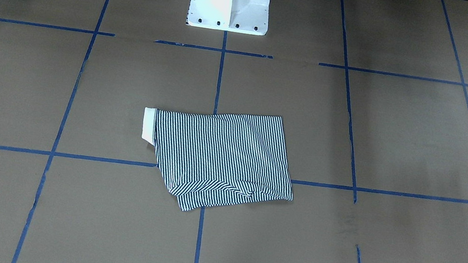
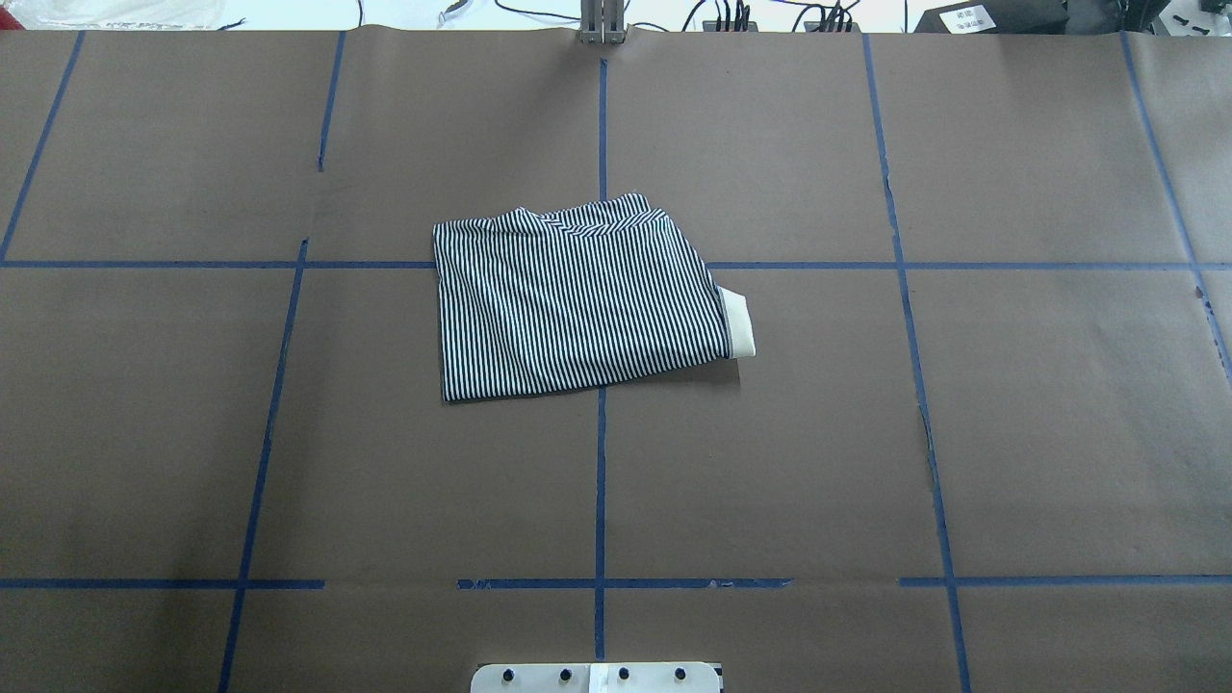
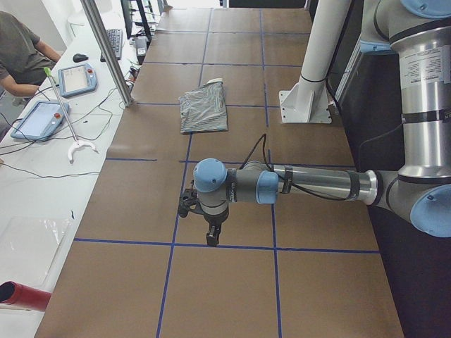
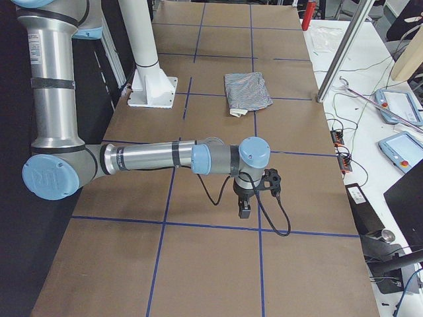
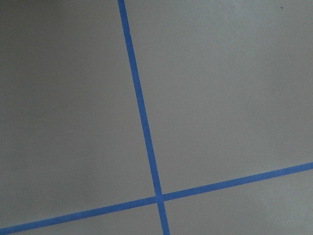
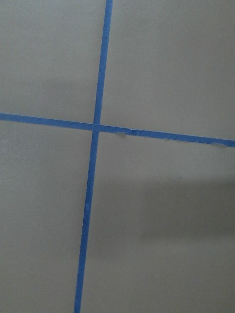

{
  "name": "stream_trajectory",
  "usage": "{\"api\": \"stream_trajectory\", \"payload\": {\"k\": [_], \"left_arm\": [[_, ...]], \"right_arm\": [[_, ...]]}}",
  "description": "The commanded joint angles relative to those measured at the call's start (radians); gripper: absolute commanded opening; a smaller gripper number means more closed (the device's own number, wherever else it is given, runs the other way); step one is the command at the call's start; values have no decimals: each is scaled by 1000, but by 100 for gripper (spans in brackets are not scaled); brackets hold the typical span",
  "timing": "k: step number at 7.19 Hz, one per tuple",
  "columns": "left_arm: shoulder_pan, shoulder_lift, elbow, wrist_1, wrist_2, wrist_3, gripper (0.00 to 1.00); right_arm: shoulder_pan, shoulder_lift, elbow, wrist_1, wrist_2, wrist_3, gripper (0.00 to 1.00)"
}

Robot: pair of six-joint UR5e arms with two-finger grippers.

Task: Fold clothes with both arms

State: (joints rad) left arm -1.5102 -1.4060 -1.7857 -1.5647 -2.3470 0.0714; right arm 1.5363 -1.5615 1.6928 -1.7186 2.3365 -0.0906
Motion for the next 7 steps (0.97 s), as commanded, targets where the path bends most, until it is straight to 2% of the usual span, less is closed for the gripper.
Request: {"api": "stream_trajectory", "payload": {"k": [1,7], "left_arm": [[-2,-4,46,-85,-14,-62,100],[-11,-22,15,-78,-44,-70,100]], "right_arm": [[7,-5,8,-38,-3,-44,100],[5,-8,11,-27,6,-41,100]]}}
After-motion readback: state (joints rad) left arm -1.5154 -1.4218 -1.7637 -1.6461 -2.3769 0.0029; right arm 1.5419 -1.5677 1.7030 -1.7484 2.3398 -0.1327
